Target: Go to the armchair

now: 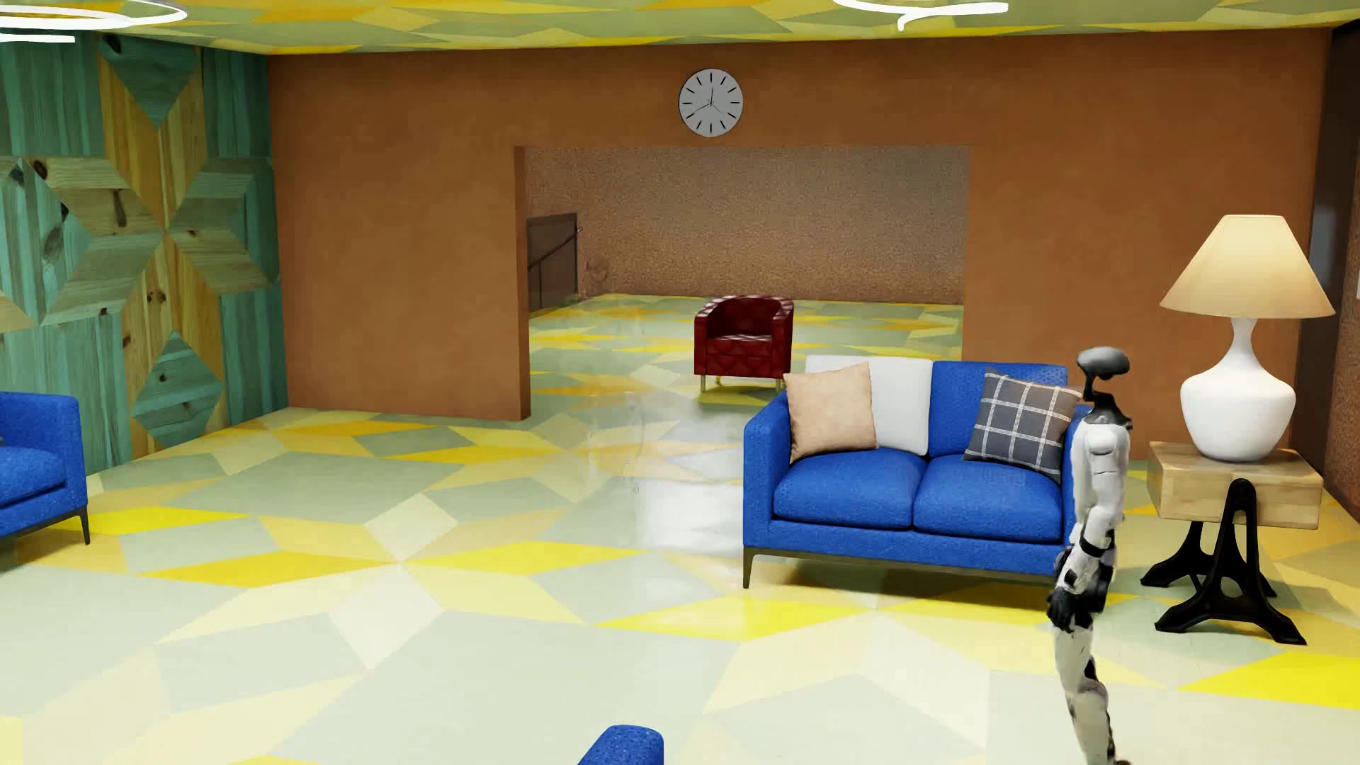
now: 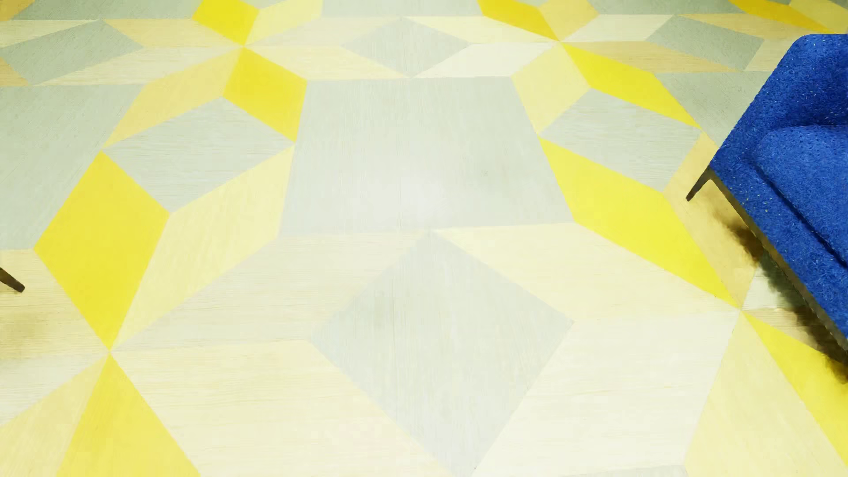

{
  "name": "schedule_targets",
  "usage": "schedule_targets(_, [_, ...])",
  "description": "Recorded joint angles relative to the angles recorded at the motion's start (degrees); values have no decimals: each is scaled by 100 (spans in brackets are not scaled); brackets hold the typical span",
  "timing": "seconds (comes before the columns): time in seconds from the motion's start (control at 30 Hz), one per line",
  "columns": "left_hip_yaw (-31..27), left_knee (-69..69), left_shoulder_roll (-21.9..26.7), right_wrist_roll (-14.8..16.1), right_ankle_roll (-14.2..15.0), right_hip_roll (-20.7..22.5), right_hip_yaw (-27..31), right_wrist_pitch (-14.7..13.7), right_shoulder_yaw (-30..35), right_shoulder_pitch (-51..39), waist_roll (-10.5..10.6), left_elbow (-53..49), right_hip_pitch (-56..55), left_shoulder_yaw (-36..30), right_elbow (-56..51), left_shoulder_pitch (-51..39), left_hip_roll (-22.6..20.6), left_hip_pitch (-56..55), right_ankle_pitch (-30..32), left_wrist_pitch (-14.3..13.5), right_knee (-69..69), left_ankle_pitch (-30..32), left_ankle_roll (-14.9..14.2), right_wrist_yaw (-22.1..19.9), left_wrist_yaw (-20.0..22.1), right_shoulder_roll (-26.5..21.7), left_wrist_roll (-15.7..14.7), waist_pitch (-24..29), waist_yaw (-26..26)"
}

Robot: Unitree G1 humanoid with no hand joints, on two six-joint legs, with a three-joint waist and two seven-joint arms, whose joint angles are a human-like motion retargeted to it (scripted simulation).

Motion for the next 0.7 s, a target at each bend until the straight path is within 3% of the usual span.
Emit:
schedule_targets(0.03, [0, 130, 15, 0, 0, 60, 0, 0, 27, -47, 5, 73, -145, 383, 9, 37, 23, -152, 94, 0, 80, -137, 0, 0, 0, 14, 0, -21, -150])
schedule_targets(0.07, [0, -372, -14, 0, 0, 144, 0, 0, 14, 75, 84, 51, -93, 547, -47, 217, 32, 69, 51, 0, 151, -432, 0, 0, 0, -8, 0, -102, 180])
schedule_targets(0.1, [0, 1524, 29, 0, 0, 100, 0, 0, 27, 1, 17, 31, -124, 422, -98, 193, -10, -233, 118, 0, 209, -1152, 0, 0, 0, -30, 0, -14, -26])
schedule_targets(0.17, [0, 2606, 39, 0, 0, 194, 0, 0, -98, 0, 74, -24, 84, 431, -352, 316, 72, -892, -242, 0, 214, -1244, 0, 0, 0, -74, 0, 129, 65])
schedule_targets(0.23, [0, 3942, -83, 0, 0, 181, 0, 0, 198, -219, 145, 123, 502, 484, -408, 382, 158, -1543, -483, 0, 246, -1019, 0, 0, 0, -218, 0, 434, 211])
schedule_targets(0.3, [0, 3947, -43, 0, 0, 27, 0, 0, 98, -399, -1, 98, 672, 455, -342, 587, 176, -2218, -811, 0, 81, -961, 0, 0, 0, -146, 0, 316, 786])
schedule_targets(0.47, [0, 2390, 3, 0, 0, -131, 0, 0, -177, -766, -27, 519, 1918, 511, -671, 841, 308, -3343, -1956, 0, -376, 202, 0, 0, 0, -196, 0, 419, 1284])
schedule_targets(0.53, [0, 2243, 4, 0, 0, -214, 0, 0, -184, -871, -29, 619, 2266, 568, -614, 872, 354, -3582, -2034, 0, -370, 146, 0, 0, 0, -218, 0, 467, 1491])
schedule_targets(0.6, [0, 3013, 72, 0, 0, -405, 0, 0, 26, -814, -123, 620, 2493, 479, -418, 896, 330, -3788, -1663, 0, -233, 176, 0, 0, 0, -201, 0, 448, 1769])
schedule_targets(0.63, [0, 3382, 82, 0, 0, -595, 0, 0, 28, -706, -275, 732, 2463, 331, -197, 829, 224, -3825, -1138, 0, 32, 35, 0, 0, 0, -96, 0, 427, 1840])
schedule_targets(0.7, [0, 3757, 52, 0, 0, -740, 0, 0, -7, -232, -263, 725, 2122, 535, -161, 793, 68, -3387, 571, 0, 1346, -458, 0, 0, 0, -39, 0, 343, 1719])
